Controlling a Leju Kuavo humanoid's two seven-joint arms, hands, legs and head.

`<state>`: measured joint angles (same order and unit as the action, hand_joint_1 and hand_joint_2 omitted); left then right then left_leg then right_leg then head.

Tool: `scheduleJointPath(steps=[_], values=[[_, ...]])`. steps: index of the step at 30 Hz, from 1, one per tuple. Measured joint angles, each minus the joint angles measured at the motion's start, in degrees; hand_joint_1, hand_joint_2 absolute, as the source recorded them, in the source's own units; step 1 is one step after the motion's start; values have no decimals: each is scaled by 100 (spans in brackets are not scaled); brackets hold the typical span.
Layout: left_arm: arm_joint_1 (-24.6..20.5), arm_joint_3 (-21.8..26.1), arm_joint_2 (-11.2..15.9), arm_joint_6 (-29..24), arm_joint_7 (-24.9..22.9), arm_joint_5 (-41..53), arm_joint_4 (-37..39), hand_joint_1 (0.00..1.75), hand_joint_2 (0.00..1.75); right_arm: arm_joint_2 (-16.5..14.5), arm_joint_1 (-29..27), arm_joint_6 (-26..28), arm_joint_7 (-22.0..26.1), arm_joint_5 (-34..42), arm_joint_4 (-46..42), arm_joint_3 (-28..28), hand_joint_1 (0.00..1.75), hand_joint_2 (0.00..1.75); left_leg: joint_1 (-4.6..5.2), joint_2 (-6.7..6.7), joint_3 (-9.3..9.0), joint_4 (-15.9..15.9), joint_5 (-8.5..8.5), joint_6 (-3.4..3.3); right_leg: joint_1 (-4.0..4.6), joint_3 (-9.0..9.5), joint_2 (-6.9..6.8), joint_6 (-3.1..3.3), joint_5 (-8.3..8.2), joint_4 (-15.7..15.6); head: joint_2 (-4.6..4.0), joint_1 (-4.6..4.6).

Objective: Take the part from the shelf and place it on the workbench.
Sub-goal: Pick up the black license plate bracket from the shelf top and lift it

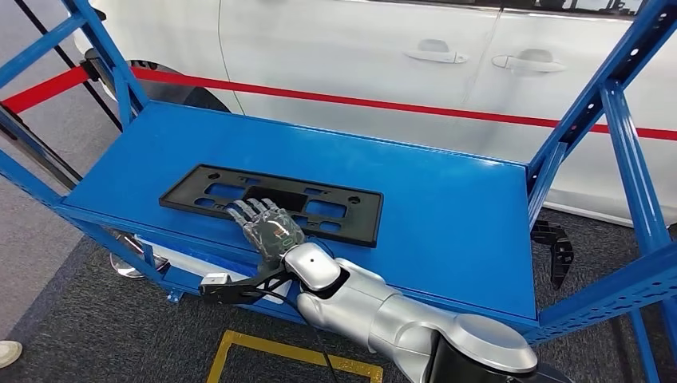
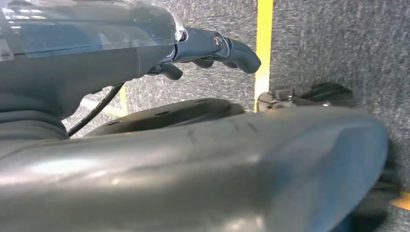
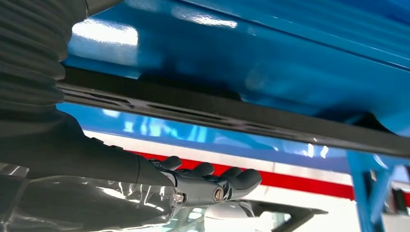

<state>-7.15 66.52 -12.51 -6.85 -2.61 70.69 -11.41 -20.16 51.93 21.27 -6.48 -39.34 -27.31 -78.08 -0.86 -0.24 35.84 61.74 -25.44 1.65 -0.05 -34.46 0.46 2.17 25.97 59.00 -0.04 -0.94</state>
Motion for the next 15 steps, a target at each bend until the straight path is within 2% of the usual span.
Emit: scheduleJointPath(steps=[1, 2, 4, 6, 7, 9, 10, 11, 12, 13, 15], values=[[-2, 7, 2, 0, 4, -4, 0, 0, 0, 0, 4, -20, -32, 11, 73, -11, 0, 175, 12, -4, -114, -237, 60, -28, 7, -5, 1, -21, 2, 3, 0, 0], [-1, 11, 3, -1, 9, -13, 0, 0, 0, 0, 5, -44, -69, 25, 150, -20, 0, 175, 26, -8, -162, -345, 56, -53, 13, -13, -1, -44, 0, 1, 0, 2], [13, 19, 8, -5, 17, -36, 0, 0, 0, 1, 8, -83, -126, 69, 304, -32, 0, 175, 30, -16, -166, -378, 58, -106, 22, -21, -5, -99, -11, -10, 0, 5], [32, 33, 12, -14, 23, -53, 0, 0, 0, 4, 18, -102, -170, 119, 459, -37, 0, 175, 6, -10, -180, -425, 89, -170, 21, -65, -8, -158, 79, 100, 0, 10], [36, 41, 12, -19, 27, -59, 0, 0, 0, 6, 26, -114, -190, 140, 536, -37, 0, 175, -8, -5, -188, -449, 105, -203, 17, -157, -10, -187, 209, 300, 0, 13], [43, 56, 14, -26, 35, -72, 0, 0, 0, 13, 28, -159, -227, 174, 710, -37, 0, 175, -6, 2, -189, -457, 113, -238, -5, -494, -15, -225, 561, 995, 0, 19], [49, 60, 16, -29, 37, -78, 0, 0, 0, 17, 23, -182, -239, 184, 786, -37, 0, 175, -4, 3, -188, -455, 112, -245, -16, -665, -15, -237, 685, 1341, 0, 18], [57, 65, 18, -32, 38, -82, 0, 0, 0, 20, 18, -203, -245, 189, 861, -37, 0, 175, -2, 2, -187, -451, 111, -246, -25, -770, -16, -244, 708, 1541, 0, 19], [64, 69, 20, -33, 38, -85, 0, 0, 0, 22, 18, -217, -249, 192, 924, -37, 0, 175, -2, -2, -189, -445, 109, -245, -31, -775, -17, -244, 622, 1532, 0, 19], [68, 74, 20, -34, 38, -85, 0, 0, 0, 22, 22, -227, -252, 196, 976, -37, 0, 175, -2, -7, -192, -437, 103, -240, -35, -662, -18, -234, 442, 1287, 0, 18], [69, 84, 19, -34, 38, -85, 0, 0, 0, 22, 38, -241, -255, 207, 1065, -36, 0, 175, 9, -23, -194, -410, 84, -214, -25, -285, -22, -192, 73, 506, -1, 18]])
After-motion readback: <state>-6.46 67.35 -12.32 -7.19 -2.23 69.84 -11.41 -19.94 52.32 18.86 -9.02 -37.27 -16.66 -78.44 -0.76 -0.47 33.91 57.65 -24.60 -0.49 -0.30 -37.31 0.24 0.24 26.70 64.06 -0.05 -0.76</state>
